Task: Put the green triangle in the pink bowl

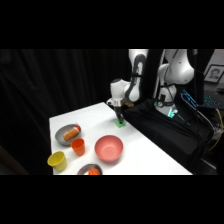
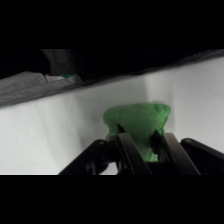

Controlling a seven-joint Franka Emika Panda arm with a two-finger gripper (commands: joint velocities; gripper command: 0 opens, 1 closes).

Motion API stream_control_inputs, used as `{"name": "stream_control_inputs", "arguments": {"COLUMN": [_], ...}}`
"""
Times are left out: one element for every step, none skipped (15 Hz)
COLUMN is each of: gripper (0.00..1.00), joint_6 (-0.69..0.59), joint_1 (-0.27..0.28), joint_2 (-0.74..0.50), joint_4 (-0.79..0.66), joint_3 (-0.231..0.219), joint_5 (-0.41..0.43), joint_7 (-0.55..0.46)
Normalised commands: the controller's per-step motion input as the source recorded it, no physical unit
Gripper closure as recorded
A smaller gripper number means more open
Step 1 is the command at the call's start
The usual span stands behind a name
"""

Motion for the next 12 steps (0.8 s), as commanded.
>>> {"name": "stream_control_inputs", "arguments": {"gripper": [0.92,0.97,1.0,0.95,0.94,0.96,0.96,0.95,0.95,0.95,0.95,0.95], "joint_6": [0.11,0.08,0.05,0.01,-0.02,-0.08,-0.12,-0.16,-0.22,-0.27,-0.29,-0.33], "joint_1": [-0.051,-0.045,-0.052,-0.026,0.002,0.036,0.082,0.133,0.167,0.19,0.204,0.207], "joint_2": [0.12,0.11,0.07,0.0,-0.06,-0.16,-0.23,-0.29,-0.35,-0.4,-0.43,-0.46], "joint_4": [0.06,0.06,0.04,0.01,-0.01,-0.06,-0.08,-0.1,-0.1,-0.1,-0.1,-0.09], "joint_3": [0.043,0.036,0.044,0.006,-0.037,-0.089,-0.147,-0.208,-0.239,-0.256,-0.258,-0.244], "joint_5": [-0.013,-0.022,-0.022,-0.06,-0.1,-0.151,-0.207,-0.264,-0.292,-0.315,-0.331,-0.337], "joint_7": [-0.05,-0.05,-0.07,-0.04,-0.02,0.0,0.04,0.1,0.13,0.17,0.19,0.21]}}
